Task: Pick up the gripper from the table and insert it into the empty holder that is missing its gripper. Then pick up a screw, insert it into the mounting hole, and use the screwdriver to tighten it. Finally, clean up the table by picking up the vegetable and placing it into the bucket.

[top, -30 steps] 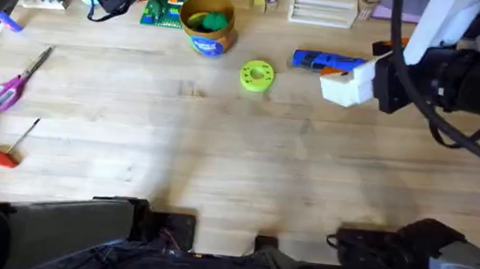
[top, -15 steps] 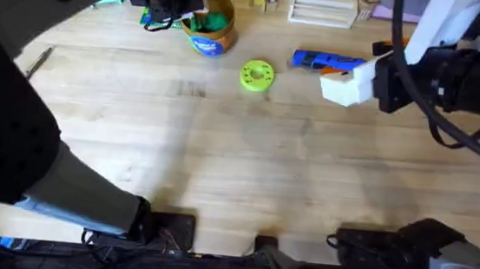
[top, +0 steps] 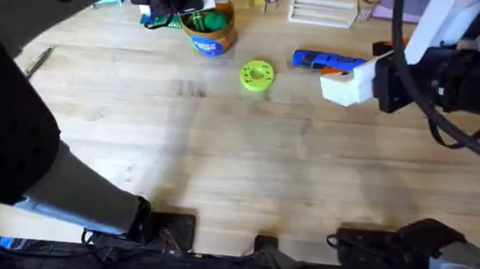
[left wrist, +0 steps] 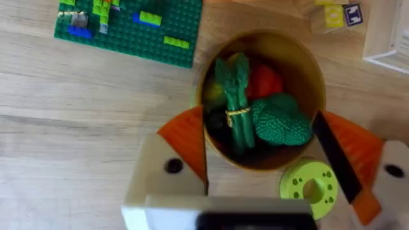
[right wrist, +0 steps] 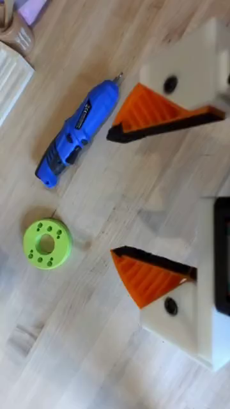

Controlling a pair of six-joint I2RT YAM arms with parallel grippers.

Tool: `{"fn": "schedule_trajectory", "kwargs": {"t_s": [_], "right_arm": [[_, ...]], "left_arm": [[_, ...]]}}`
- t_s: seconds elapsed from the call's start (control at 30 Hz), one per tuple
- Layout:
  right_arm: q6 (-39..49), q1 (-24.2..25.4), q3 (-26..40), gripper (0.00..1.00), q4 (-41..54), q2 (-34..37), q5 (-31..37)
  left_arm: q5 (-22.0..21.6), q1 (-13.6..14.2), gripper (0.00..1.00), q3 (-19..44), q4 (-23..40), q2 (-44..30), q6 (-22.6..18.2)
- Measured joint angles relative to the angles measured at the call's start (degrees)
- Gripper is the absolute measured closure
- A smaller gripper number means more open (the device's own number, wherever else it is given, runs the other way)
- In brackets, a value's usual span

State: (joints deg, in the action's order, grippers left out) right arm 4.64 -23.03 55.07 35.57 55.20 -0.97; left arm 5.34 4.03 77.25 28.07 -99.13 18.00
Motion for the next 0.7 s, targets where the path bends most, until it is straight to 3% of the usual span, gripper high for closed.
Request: {"fn": "schedule_trajectory", "kwargs": {"t_s": [0.13, 0.27, 0.4, 0.5, 0.7], "right_arm": [[0.0, 0.0, 0.0, 0.01, 0.0, 0.0, 0.0], [0.0, 0.0, 0.0, 0.009, 0.0, 0.0, 0.0], [0.0, 0.0, 0.0, 0.01, 0.0, 0.0, 0.0], [0.0, 0.0, 0.0, 0.009, 0.3, -0.3, 0.0], [0.0, 0.0, -0.1, 0.007, 0.9, -4.6, 0.0]], "left_arm": [[0.0, 0.3, 0.006, 0.0, 0.7, 2.3, -1.7], [-0.2, 2.7, 0.006, 0.0, 4.2, 8.8, -7.2], [-0.2, 8.1, 0.008, 0.0, 13.1, 17.0, -14.5], [0.0, 11.9, 0.008, 0.0, 20.6, 21.4, -17.7], [0.0, 14.9, 0.008, 0.0, 32.4, 26.6, -20.2]]}}
